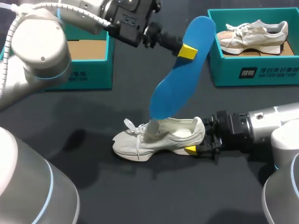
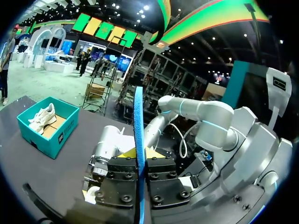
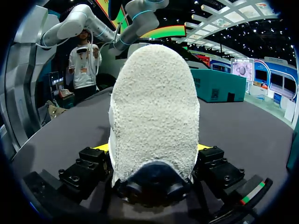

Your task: Take the shoe out of the shoebox, open the shoe tongue, remove and reinsert the insole, then place the shoe into the shoebox

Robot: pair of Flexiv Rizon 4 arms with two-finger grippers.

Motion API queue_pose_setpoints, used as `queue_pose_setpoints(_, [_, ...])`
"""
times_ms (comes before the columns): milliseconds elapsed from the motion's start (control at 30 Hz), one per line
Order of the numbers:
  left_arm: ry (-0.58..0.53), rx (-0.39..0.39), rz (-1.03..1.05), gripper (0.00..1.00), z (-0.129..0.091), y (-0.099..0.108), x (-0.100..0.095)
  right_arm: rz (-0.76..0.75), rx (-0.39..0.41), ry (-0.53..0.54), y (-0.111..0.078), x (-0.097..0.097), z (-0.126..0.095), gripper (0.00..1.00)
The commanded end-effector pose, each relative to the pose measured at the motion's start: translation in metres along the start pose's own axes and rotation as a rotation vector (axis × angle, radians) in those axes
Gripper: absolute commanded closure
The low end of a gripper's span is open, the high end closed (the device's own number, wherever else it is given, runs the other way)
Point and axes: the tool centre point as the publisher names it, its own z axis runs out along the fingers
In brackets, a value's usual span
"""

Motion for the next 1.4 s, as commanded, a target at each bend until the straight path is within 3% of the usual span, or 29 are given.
queue_pose_setpoints(33, [-0.024, 0.170, 0.030, 1.00, -0.036, 0.011, 0.026, 0.000, 0.002, -0.001, 0.000, 0.001, 0.000, 1.00])
queue_pose_setpoints(267, [-0.055, 0.285, 0.104, 1.00, -0.083, -0.004, 0.059, 0.000, 0.002, -0.001, 0.000, 0.001, 0.000, 1.00])
queue_pose_setpoints(567, [-0.055, 0.285, 0.104, 1.00, -0.083, -0.004, 0.059, 0.000, 0.002, -0.001, 0.000, 0.001, 0.000, 1.00])
queue_pose_setpoints(833, [-0.064, 0.316, 0.114, 1.00, -0.097, 0.000, 0.068, 0.000, 0.002, -0.001, 0.000, 0.001, 0.000, 1.00])
queue_pose_setpoints(1400, [-0.052, 0.343, 0.062, 1.00, -0.099, 0.028, 0.086, 0.000, 0.002, -0.001, 0.000, 0.001, 0.000, 1.00])
